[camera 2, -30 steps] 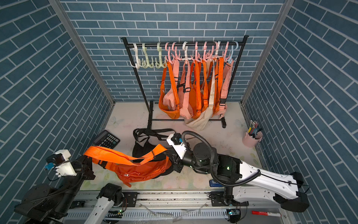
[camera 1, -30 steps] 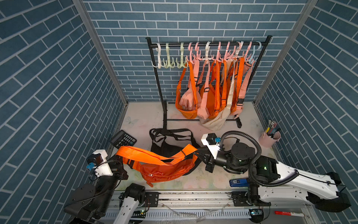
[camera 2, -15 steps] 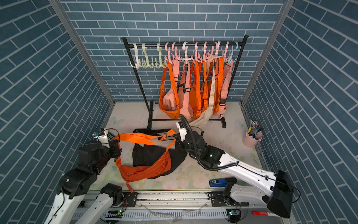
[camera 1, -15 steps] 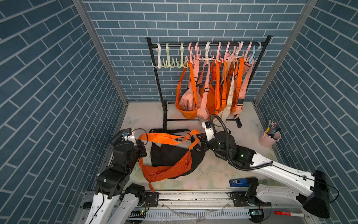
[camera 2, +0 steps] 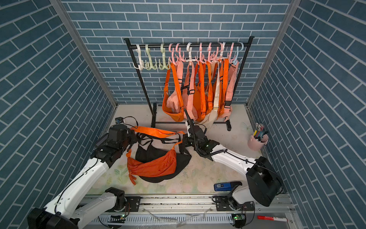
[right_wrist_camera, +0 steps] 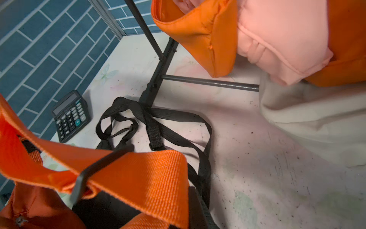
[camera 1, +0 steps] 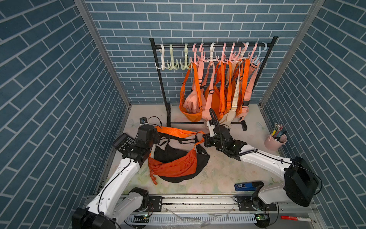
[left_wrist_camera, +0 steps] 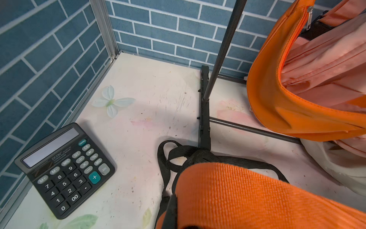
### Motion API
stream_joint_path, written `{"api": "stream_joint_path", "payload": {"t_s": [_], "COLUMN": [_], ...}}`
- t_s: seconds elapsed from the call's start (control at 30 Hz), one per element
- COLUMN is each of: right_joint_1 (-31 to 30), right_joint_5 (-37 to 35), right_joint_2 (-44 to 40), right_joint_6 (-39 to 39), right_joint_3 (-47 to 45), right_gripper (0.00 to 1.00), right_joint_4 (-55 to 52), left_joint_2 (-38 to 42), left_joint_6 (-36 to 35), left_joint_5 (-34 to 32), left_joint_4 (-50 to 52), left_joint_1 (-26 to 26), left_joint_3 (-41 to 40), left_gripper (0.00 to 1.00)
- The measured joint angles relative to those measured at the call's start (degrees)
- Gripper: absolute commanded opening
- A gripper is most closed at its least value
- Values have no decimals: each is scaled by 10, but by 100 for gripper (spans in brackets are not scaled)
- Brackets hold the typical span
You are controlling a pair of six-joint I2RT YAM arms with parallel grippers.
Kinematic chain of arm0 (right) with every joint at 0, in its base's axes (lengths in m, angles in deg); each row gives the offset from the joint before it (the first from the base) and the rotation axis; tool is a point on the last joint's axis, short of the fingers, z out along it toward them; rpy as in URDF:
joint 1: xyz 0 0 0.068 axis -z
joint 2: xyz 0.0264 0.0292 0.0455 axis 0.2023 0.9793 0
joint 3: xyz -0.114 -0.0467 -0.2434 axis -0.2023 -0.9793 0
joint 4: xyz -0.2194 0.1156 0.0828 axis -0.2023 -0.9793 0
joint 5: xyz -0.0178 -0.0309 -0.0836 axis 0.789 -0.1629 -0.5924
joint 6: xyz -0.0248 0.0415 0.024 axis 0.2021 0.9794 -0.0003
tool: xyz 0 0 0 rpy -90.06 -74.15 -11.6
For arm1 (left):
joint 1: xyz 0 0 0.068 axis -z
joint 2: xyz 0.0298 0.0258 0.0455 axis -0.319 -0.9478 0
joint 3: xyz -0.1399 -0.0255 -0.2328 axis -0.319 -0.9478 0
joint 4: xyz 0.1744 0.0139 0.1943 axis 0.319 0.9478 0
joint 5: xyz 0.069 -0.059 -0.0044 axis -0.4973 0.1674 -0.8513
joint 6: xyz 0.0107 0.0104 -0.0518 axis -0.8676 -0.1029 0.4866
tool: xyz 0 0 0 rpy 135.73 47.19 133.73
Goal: Take the bag off the hook
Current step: Place the bag inside the bag.
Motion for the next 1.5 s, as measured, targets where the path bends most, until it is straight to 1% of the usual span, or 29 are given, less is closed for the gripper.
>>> {"api": "stream_joint_path", "payload": {"t_s": [0.2,0.33,0.53,0.6,0.67,0.77,0.83,0.93,1.0,1.17,1.23,1.27,1.37,1.5], "right_joint_1": [31,35,36,36,36,38,43,53,61,71,71,71,71,71], "right_joint_5": [33,50,85,93,99,104,109,116,120,130,134,136,141,140], "right_joint_2": [33,63,140,161,180,202,214,225,230,233,233,233,231,208], "right_joint_6": [11,17,28,28,28,30,35,46,54,72,77,77,77,71], "right_joint_3": [1,9,44,54,64,78,84,85,85,85,85,85,85,84], "right_gripper": [0,0,0,2,4,9,14,18,23,45,51,54,54,57], "right_joint_4": [4,10,31,35,37,39,42,47,51,61,64,65,65,47], "left_joint_2": [-89,-133,-215,-242,-263,-285,-300,-321,-328,-327,-320,-313,-286,-231], "left_joint_6": [-5,-6,-5,-3,-2,1,6,15,22,37,42,44,52,55], "left_joint_5": [1,0,0,0,-1,0,2,3,2,0,0,1,0,0], "left_joint_4": [-37,-60,-82,-85,-89,-99,-102,-107,-108,-115,-116,-117,-117,-118], "left_joint_1": [-2,-7,-14,-16,-19,-28,-38,-50,-58,-67,-67,-67,-67,-68], "left_joint_3": [18,27,44,59,71,82,89,98,98,92,86,83,78,77], "left_gripper": [0,6,16,18,23,33,38,46,48,54,56,58,67,71]}}
